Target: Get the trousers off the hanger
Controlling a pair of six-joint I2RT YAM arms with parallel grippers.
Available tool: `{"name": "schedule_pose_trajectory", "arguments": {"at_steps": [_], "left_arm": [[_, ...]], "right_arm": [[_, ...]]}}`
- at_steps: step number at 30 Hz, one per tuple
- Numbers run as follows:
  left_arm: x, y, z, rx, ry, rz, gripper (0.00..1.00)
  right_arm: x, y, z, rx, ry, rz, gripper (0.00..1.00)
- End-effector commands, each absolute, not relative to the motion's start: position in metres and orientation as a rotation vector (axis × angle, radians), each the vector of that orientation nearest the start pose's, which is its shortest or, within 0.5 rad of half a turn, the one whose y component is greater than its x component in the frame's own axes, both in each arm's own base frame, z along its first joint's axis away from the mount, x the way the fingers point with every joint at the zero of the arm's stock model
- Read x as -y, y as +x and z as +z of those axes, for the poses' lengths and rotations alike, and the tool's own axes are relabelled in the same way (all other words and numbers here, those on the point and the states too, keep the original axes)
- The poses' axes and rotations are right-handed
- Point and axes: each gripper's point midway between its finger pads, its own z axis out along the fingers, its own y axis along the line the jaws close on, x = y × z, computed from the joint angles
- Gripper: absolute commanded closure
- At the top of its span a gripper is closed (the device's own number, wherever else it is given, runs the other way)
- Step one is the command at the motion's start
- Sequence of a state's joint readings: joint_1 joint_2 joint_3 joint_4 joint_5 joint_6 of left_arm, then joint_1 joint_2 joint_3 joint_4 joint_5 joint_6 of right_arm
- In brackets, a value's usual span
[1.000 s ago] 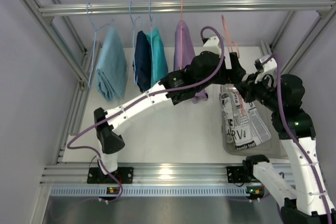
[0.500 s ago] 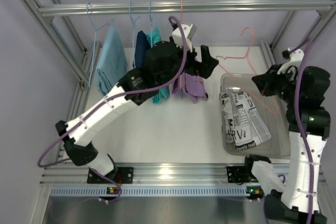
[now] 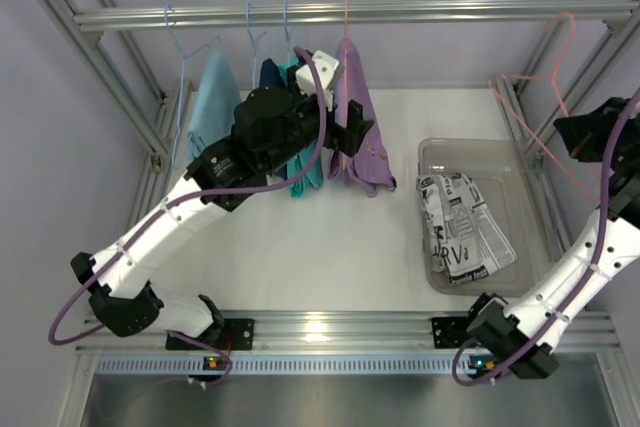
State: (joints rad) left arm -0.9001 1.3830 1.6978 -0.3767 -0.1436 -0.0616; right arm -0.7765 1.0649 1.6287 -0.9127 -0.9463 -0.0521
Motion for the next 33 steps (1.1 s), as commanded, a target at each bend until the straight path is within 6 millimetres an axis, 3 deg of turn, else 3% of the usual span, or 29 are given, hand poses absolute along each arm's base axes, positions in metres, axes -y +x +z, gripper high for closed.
{"name": "schedule_pose_trajectory", "arguments": {"at_steps": [1, 4, 13, 16, 26, 33], "left_arm": [[0.300, 0.291, 0.462, -1.539, 0.547, -0.591, 0.01], [0.296, 0.296, 0.458, -1.555, 0.535, -0.593, 0.01], [0.288, 0.313, 0.454, -1.578, 0.476, -0.595, 0.01], [0.281, 0.325, 0.451, -1.602, 0.426, -0.598, 0.01], [0.264, 0.340, 0.450, -1.671, 0.316, -0.645, 0.01], [0.239, 0.347, 0.448, -1.688, 0.231, -0.646, 0.02]], "right_arm": [[0.074, 0.257, 0.462, -1.674, -0.032, 0.321, 1.00], [0.086, 0.259, 0.481, -1.617, -0.047, 0.324, 1.00], [0.139, 0.297, 0.503, -1.539, 0.021, 0.328, 1.00], [0.139, 0.311, 0.509, -1.525, -0.002, 0.307, 1.00], [0.147, 0.372, 0.468, -1.632, 0.025, 0.224, 1.00], [0.164, 0.381, 0.430, -1.692, 0.077, 0.177, 1.00]]}}
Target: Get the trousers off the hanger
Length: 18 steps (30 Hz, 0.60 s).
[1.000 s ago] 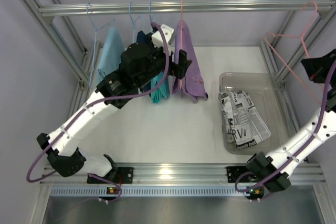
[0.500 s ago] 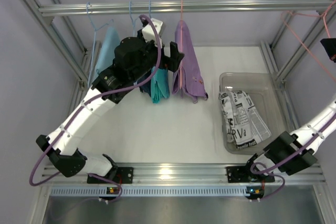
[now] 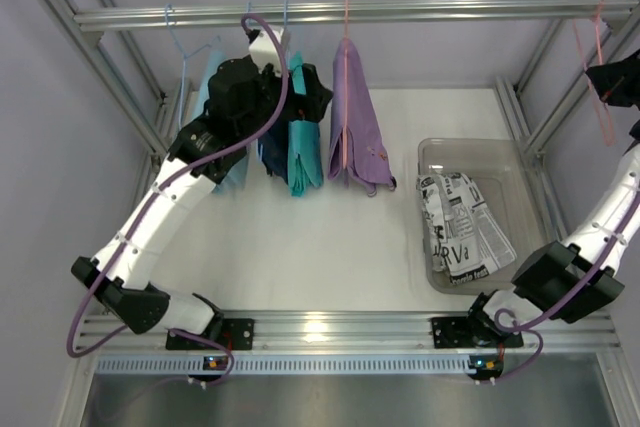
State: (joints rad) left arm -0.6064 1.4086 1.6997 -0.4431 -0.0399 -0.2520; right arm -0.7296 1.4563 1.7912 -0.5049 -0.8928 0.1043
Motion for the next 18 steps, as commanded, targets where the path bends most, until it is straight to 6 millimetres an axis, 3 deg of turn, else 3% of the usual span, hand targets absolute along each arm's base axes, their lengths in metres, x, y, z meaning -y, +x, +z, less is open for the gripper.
{"name": "schedule_pose_trajectory", "arguments": {"at_steps": [1, 10, 11, 13, 15, 17, 18], "left_arm": [[0.237, 0.348, 0.446, -1.692, 0.225, -0.648, 0.02], [0.234, 0.346, 0.443, -1.700, 0.189, -0.716, 0.02], [0.237, 0.346, 0.441, -1.707, 0.185, -0.730, 0.02], [0.242, 0.345, 0.439, -1.717, 0.192, -0.765, 0.02], [0.248, 0.342, 0.435, -1.734, 0.194, -0.806, 0.04], [0.251, 0.342, 0.433, -1.746, 0.189, -0.830, 0.05], [0.253, 0.341, 0.434, -1.745, 0.193, -0.846, 0.05]], "right_arm": [[0.164, 0.376, 0.430, -1.692, 0.074, 0.161, 1.00], [0.156, 0.349, 0.397, -1.723, 0.097, 0.216, 1.00], [0.154, 0.350, 0.392, -1.733, 0.096, 0.230, 0.95], [0.150, 0.347, 0.388, -1.749, 0.093, 0.260, 0.71], [0.146, 0.343, 0.389, -1.746, 0.076, 0.266, 0.25], [0.140, 0.338, 0.399, -1.730, 0.053, 0.268, 0.03], [0.136, 0.335, 0.403, -1.723, 0.039, 0.275, 0.01]]}}
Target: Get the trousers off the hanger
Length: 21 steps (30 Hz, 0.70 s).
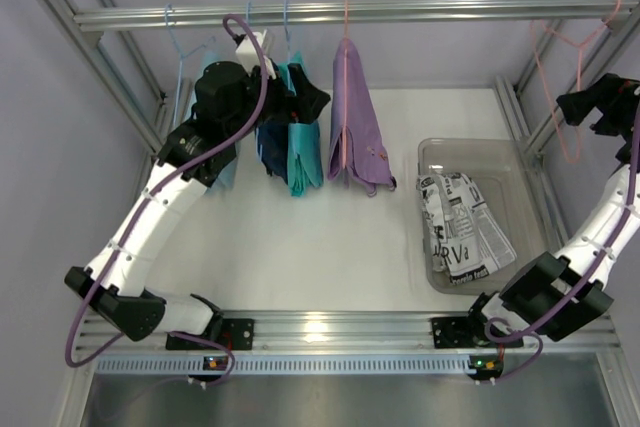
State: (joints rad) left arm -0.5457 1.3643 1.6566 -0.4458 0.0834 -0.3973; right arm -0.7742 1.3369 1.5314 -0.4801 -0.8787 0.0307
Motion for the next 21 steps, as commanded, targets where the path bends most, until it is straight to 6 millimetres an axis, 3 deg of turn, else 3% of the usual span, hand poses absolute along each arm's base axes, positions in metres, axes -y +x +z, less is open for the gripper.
{"name": "schedule_pose_trajectory", "arguments": {"at_steps": [1, 6, 9, 10, 16, 21], "left_arm": [[0.255, 0.343, 0.433, -1.749, 0.185, -0.857, 0.06], [0.268, 0.348, 0.437, -1.753, 0.179, -0.919, 0.09], [0.280, 0.355, 0.435, -1.770, 0.172, -0.961, 0.11], [0.285, 0.356, 0.437, -1.770, 0.174, -0.977, 0.12], [0.314, 0.371, 0.420, -1.821, 0.138, -1.041, 0.14], [0.332, 0.375, 0.428, -1.792, 0.136, -1.159, 0.24]], "right_arm": [[0.131, 0.332, 0.413, -1.709, 0.024, 0.269, 0.01], [0.102, 0.328, 0.445, -1.690, -0.040, 0.267, 0.01], [0.069, 0.331, 0.463, -1.669, -0.134, 0.260, 0.01], [0.050, 0.333, 0.470, -1.655, -0.170, 0.283, 0.01], [-0.010, 0.331, 0.484, -1.626, -0.254, 0.451, 0.01], [-0.046, 0.311, 0.477, -1.603, -0.350, 0.661, 0.00]]}}
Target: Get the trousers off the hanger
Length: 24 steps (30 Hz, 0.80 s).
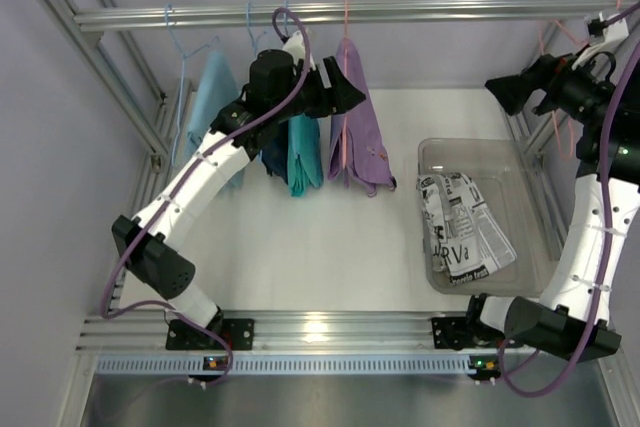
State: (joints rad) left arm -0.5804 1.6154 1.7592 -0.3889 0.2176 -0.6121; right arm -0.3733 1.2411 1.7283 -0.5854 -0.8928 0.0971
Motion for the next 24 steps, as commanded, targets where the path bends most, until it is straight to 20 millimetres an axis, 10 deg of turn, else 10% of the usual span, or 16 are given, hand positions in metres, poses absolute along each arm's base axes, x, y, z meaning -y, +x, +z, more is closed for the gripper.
{"name": "schedule_pose_trajectory", "arguments": {"at_steps": [1, 6, 14, 24], "left_arm": [[0.339, 0.377, 0.431, -1.775, 0.127, -1.200, 0.25], [0.351, 0.373, 0.444, -1.691, 0.147, -1.328, 0.44], [0.357, 0.375, 0.459, -1.652, 0.121, -1.394, 1.00], [0.347, 0.357, 0.514, -1.534, 0.106, -1.467, 1.00]], "right_arm": [[-0.052, 0.305, 0.470, -1.604, -0.360, 0.685, 0.00], [-0.068, 0.288, 0.442, -1.655, -0.421, 0.758, 0.01], [-0.077, 0.275, 0.411, -1.715, -0.444, 0.787, 0.01], [-0.100, 0.265, 0.384, -1.729, -0.479, 0.874, 0.01]]}}
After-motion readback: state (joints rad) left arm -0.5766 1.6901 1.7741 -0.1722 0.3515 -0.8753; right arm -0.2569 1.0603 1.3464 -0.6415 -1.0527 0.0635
